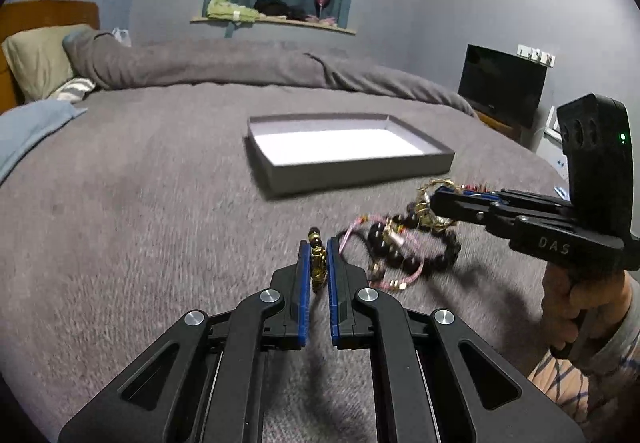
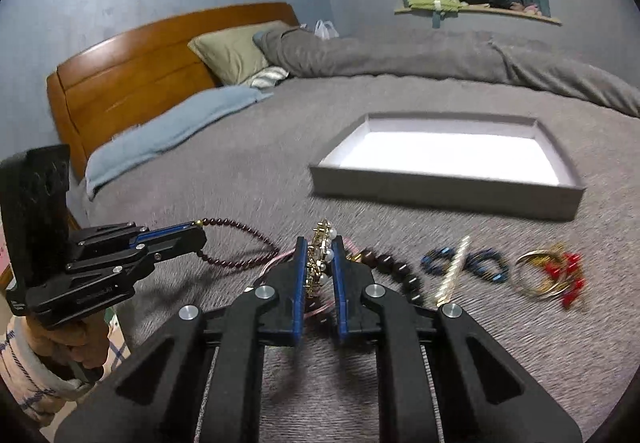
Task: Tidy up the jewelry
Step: 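Carry the gold bracelet into the tray and open the left tool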
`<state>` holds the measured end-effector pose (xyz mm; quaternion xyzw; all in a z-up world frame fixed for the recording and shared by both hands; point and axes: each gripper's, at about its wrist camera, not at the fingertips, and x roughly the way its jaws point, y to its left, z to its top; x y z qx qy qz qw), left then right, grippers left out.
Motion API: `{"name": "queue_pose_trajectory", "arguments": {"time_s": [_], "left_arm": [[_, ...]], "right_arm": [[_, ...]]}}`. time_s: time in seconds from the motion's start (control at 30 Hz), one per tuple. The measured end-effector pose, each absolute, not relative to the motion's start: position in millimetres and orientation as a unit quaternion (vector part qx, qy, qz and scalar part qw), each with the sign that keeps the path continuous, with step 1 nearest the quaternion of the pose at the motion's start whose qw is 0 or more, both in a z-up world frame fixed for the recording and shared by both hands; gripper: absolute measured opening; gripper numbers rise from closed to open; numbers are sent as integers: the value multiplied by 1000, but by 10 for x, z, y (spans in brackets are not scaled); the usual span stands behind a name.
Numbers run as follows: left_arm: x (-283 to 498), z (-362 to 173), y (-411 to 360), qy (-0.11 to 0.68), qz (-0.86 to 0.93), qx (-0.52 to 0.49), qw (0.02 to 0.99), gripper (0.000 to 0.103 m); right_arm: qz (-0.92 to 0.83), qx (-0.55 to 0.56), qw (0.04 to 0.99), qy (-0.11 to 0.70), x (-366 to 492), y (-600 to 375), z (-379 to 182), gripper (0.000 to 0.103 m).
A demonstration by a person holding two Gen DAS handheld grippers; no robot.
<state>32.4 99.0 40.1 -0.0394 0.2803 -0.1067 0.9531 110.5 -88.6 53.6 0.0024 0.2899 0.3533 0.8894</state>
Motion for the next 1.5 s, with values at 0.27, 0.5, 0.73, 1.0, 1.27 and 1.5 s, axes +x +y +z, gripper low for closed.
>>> {"name": "queue_pose_trajectory", "arguments": {"time_s": [0.27, 0.5, 0.73, 1.0, 1.27, 1.5], "left_arm": [[532, 684, 855, 252, -108, -20, 962, 8], [888, 923, 692, 231, -117, 3, 966, 8], [1346, 1141, 527, 210, -120, 20, 970, 8], [1950, 932, 467, 242, -111, 15, 964, 8], [2218, 509, 513, 296, -102, 13, 950, 8], [2238, 461, 564, 309, -92, 11, 947, 19]], "right_arm": [[311, 4, 909, 277, 1300, -1291, 653, 12], [279, -7, 921, 272, 1656, -1557, 735, 12], [258, -15, 922, 288, 2268, -1632, 783, 12], [240, -8, 907, 346, 2907, -1583, 516, 12], [236, 6, 890, 390, 3124, -1553, 313, 12], [224, 8, 895, 385, 3083, -1567, 342, 35]]}}
